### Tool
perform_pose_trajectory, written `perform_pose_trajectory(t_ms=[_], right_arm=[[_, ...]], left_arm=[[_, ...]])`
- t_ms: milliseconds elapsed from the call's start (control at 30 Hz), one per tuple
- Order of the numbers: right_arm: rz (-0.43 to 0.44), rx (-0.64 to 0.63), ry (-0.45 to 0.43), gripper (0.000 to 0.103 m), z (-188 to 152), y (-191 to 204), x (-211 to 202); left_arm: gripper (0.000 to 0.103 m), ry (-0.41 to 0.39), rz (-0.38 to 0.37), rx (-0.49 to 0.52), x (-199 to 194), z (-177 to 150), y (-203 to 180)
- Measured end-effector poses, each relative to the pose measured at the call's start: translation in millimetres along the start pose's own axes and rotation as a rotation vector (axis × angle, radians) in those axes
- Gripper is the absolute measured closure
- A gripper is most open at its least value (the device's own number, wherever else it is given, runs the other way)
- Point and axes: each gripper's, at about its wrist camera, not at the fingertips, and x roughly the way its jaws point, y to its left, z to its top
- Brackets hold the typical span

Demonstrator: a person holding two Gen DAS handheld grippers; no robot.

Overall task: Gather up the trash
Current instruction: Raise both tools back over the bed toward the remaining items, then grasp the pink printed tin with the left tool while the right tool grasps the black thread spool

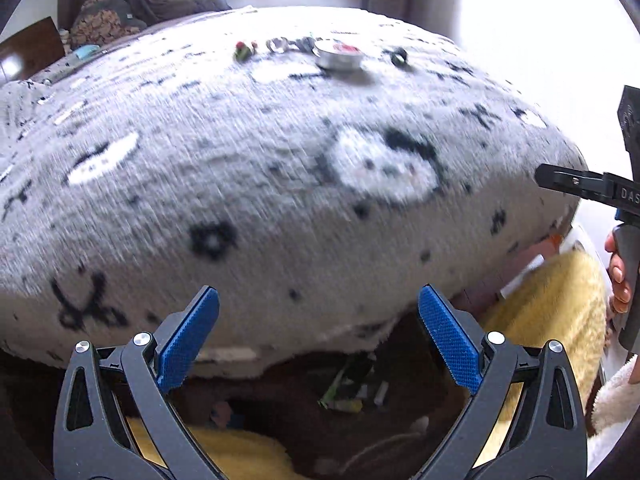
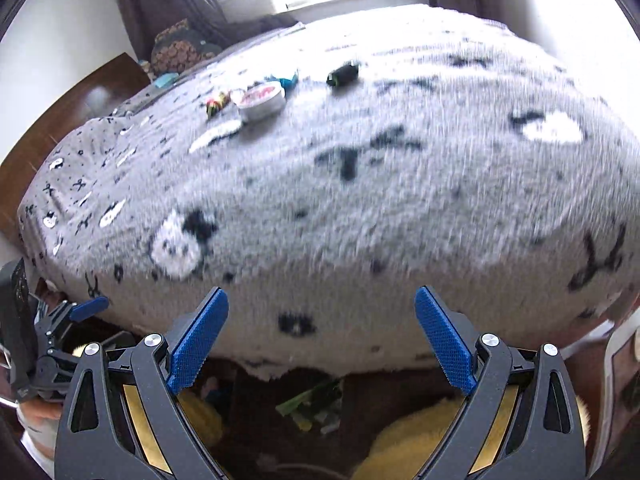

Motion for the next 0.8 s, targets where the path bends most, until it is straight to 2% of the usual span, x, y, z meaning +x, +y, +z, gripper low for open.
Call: perform_pose_trajectory(t_ms=[367,567,800], right_arm=[[-0.040,-0.049,-0.024,0.008,62.3,-2.4,21.8],[-0.084,-0.057,-0.024,0.008,106.6,-6.8,58.0],[-0.143,0.008,-0.028,0.008,164.9,-26.2,111.5]], left_arm=[[0.008,-0.032,0.064,0.017,23.5,60.3,21.2],[0.008,-0.012,0.047,0.029,53.7,90.3,25.1],[0.008,0.002,0.058,0.048,90.0,134.9,17.8]])
